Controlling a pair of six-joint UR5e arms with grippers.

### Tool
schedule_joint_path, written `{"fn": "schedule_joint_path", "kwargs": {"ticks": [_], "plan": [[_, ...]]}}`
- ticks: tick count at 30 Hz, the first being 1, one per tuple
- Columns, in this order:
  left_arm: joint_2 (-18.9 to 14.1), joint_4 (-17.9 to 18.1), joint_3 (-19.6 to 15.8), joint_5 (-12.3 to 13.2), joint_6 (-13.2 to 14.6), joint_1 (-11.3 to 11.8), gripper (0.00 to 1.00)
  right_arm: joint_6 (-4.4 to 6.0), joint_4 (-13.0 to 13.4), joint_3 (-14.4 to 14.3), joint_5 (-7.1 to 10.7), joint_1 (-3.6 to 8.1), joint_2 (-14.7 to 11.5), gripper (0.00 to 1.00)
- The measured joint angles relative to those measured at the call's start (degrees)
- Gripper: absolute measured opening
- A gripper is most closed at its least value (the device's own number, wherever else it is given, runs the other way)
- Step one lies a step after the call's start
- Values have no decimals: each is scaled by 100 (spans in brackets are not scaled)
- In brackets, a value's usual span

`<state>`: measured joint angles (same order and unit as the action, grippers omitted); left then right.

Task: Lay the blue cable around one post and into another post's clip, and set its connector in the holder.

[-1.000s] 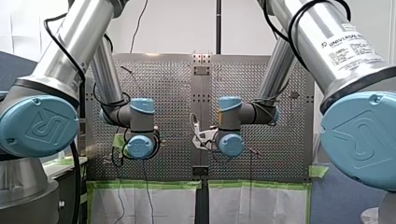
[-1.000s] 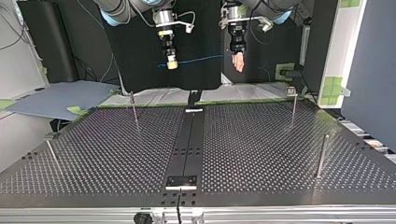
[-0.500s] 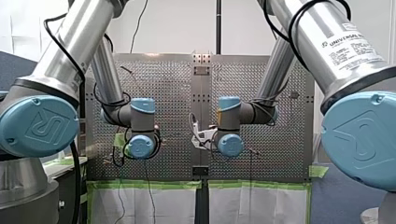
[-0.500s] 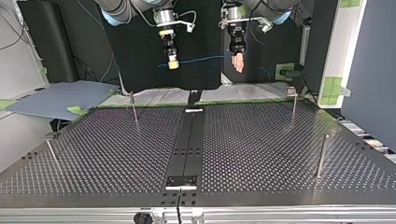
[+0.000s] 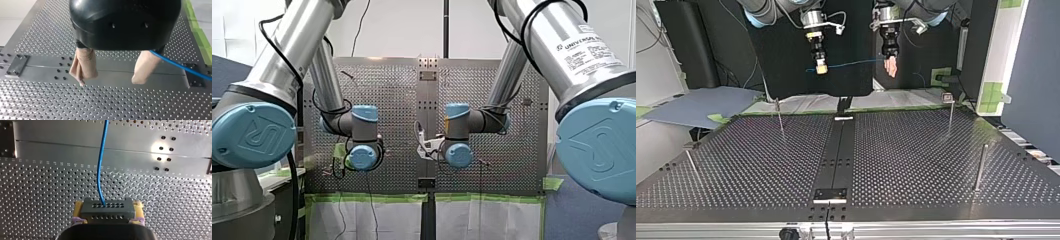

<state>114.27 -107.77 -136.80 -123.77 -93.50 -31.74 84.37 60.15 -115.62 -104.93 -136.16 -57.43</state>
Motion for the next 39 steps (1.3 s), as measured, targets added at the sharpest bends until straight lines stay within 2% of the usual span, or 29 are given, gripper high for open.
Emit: {"fn": "schedule_joint_path", "kwargs": {"ticks": [6,10,13,27,32,36,39], "plan": [[284,251,-163,-288,-154,-286,100,140,-227,-187,-140,12,-196,0],[406,314,-184,-538,-173,-552,100,164,-445,-238,-164,14,-254,0],[426,323,-185,-620,-176,-681,100,168,-547,-245,-168,15,-262,0],[406,312,-188,-683,-209,-770,100,170,-609,-253,-174,-3,-287,0],[196,135,-94,-743,-318,-886,100,198,-790,-163,-152,-95,-493,0],[-22,-76,-43,-785,-224,-858,100,260,-959,-89,-74,-119,-698,0],[-208,-261,44,-908,-144,-812,100,259,-1099,10,-8,-126,-853,0]]}}
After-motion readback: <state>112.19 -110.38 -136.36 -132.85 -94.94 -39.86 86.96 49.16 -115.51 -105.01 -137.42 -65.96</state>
